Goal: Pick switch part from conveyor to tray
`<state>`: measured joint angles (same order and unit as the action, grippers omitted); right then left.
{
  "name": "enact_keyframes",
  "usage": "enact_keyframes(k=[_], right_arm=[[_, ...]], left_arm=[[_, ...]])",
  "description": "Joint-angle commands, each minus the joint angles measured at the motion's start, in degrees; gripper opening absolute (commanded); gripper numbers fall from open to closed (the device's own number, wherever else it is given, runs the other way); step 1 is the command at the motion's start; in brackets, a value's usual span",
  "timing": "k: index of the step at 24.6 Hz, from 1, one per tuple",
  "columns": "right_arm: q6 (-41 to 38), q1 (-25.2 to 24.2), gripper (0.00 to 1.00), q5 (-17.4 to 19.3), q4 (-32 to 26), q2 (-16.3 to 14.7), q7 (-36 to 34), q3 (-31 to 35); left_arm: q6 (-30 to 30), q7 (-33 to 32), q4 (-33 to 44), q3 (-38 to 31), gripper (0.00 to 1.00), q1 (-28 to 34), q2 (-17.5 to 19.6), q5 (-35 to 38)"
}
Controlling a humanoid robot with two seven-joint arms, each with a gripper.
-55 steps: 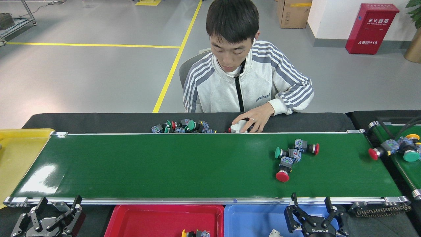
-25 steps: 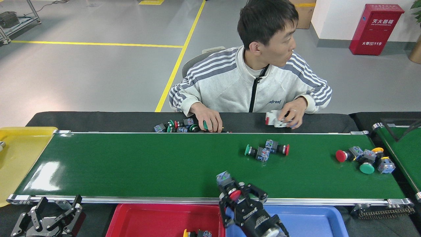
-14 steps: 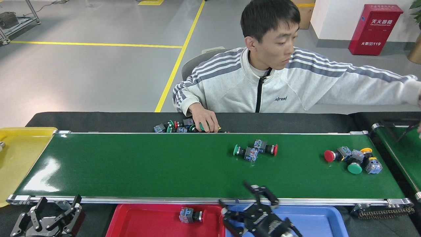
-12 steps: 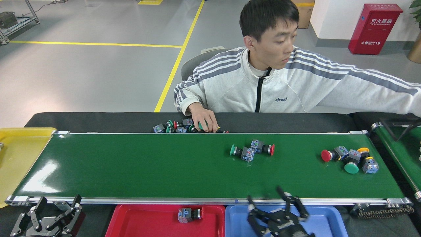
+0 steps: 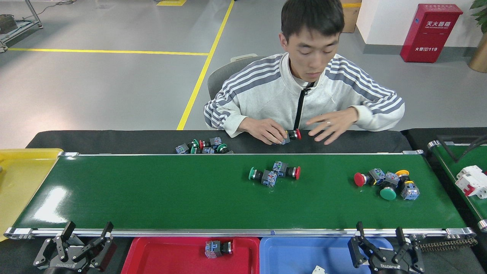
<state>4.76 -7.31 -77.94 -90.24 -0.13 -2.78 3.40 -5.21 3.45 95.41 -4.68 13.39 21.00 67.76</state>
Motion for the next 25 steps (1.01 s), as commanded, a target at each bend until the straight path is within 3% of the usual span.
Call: enact_keyframes(k=[1, 7, 10, 13, 14, 15, 16, 17, 19, 22, 25], right_arm=[[0.1, 3.2, 0.99, -0.1, 2.5, -0.5, 1.3, 0.2], [0.1, 12.2, 0.99, -0.2, 11.6, -0.7, 2.3, -0.2], [0.1, 14.6, 0.99, -0.2, 13.7, -0.6, 3.8, -0.2], [0.1, 17.0, 0.99, -0.1, 16.2, -0.3, 4.0, -0.4], [0.1, 17.9, 0.93, -0.1, 17.2, -0.3, 4.3, -0.7], [0.0, 18.5, 0.81, -0.2, 17.9, -0.3, 4.6, -0.9], [0.0, 19.3, 0.6, -0.1, 18.7, -0.6, 5.0, -1.6], [-0.1, 19.8, 0.44, -0.1, 19.1, -0.7, 5.1, -2.0], [-0.6, 20.0, 0.27, 0.1, 19.3, -0.8, 5.2, -2.8], [-0.9, 20.0, 0.15, 0.4, 19.1, -1.5, 5.9, -3.7], [-1.2, 19.9, 0.11, 0.4, 18.8, -1.5, 5.9, -3.8]], left_arm=[[0.2, -1.2, 0.9, 0.4, 1.0, -1.3, 0.3, 0.2], [0.8, -8.3, 3.1, 10.7, 1.0, -9.5, -2.3, 0.3], [3.9, -12.0, 2.4, 17.4, 1.0, -16.3, -6.8, 3.1], [5.7, -12.8, -1.5, 23.1, 1.0, -21.2, -14.8, 13.5], [5.7, -12.9, -3.9, 24.1, 1.0, -22.5, -18.9, 17.5], [5.6, -12.9, -5.9, 24.3, 1.0, -23.3, -21.6, 19.8], [5.5, -12.9, -9.0, 24.5, 1.0, -24.5, -24.9, 22.7], [5.5, -12.9, -11.3, 24.5, 1.0, -25.8, -26.8, 24.4], [6.0, -12.9, -14.9, 24.5, 1.0, -28.9, -28.9, 25.3], [7.1, -12.9, -18.9, 24.5, 1.0, -32.5, -29.4, 25.3], [7.4, -12.8, -24.2, 23.8, 1.0, -34.8, -29.4, 25.3]])
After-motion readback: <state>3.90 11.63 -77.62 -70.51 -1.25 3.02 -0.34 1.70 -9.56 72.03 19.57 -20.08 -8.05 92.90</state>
